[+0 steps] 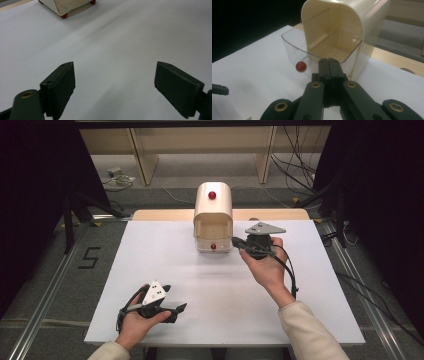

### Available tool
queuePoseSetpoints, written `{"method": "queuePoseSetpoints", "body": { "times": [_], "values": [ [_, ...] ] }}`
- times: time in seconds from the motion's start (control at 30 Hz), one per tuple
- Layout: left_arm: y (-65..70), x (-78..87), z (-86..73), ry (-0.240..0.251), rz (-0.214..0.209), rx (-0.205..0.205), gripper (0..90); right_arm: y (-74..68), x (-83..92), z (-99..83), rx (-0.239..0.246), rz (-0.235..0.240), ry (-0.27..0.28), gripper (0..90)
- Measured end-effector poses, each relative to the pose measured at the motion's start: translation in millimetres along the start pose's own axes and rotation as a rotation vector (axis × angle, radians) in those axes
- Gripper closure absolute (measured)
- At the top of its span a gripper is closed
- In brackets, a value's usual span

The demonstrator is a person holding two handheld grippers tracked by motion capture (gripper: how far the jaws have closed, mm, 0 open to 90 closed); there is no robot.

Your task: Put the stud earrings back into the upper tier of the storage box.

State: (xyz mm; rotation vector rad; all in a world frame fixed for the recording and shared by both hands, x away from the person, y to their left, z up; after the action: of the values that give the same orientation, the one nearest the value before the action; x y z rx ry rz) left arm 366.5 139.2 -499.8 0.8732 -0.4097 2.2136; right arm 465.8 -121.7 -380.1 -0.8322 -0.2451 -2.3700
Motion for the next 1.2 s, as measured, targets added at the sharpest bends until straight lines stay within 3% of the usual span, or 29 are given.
{"method": "queuePoseSetpoints", "body": {
  "times": [1.2],
  "values": [
    [0.2, -0.1, 0.1, 0.002, -0.001, 0.0, 16.7, -0.5, -8.0, 17.8, -0.006, -0.003, 0.021, 90.0]
  ]
}}
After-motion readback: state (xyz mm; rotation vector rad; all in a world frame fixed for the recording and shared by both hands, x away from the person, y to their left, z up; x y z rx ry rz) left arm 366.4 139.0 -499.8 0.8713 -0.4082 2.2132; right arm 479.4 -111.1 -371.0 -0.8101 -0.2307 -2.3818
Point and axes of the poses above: each handheld gripper's, and its own axes: x roughly backward along the jaws, z roughly out of its top, y roughly to its right, the point moved 5 cm from there along -x, roughly forward along the jaws, and after that the axes turned 11 degrees about -y, right-handed, at the moved point
